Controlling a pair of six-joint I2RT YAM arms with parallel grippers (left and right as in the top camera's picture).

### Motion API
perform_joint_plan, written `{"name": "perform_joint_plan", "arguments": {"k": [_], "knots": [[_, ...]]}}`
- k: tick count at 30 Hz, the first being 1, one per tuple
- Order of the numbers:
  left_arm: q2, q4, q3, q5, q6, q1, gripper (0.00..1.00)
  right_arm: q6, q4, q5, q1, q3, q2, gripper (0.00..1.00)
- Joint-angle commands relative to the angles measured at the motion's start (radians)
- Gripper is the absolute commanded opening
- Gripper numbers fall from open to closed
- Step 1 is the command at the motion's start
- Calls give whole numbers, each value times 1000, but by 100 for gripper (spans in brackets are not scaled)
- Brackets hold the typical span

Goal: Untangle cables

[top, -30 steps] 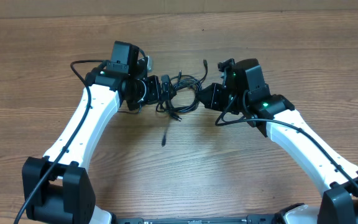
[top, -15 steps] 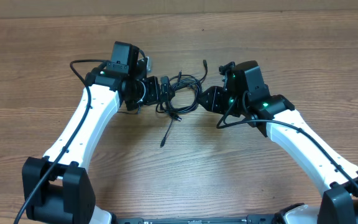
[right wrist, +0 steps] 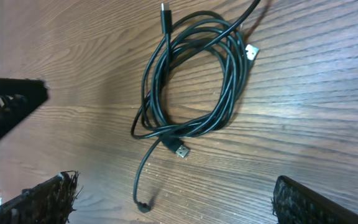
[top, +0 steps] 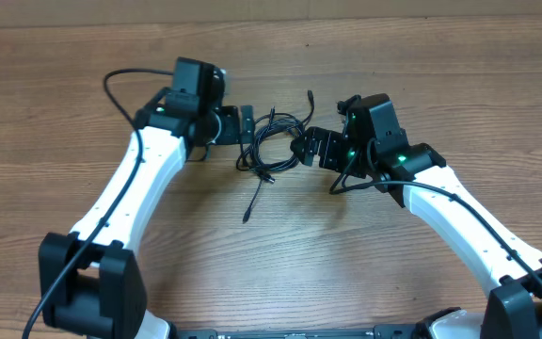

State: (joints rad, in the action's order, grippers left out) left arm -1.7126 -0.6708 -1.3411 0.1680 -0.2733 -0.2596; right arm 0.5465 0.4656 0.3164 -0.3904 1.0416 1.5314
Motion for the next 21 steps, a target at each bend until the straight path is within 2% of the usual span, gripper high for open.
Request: {"name": "perform_joint_plan", "arguments": {"k": [1,11,15,21], "knots": [[-62,26,-17,-23,123,-51,100,-5,5,-36,4,7,-13,100],[-201,114,-17,-203,139,-87,99,-5,40,-79,4,7,-13,100],[-250,180,-17,-208,139,-87,100,-6,65,-121,4,7,-13,100],[-315,229,-17,-164,138,-88,89,-5,67,-130,4,7,-13,100]]}}
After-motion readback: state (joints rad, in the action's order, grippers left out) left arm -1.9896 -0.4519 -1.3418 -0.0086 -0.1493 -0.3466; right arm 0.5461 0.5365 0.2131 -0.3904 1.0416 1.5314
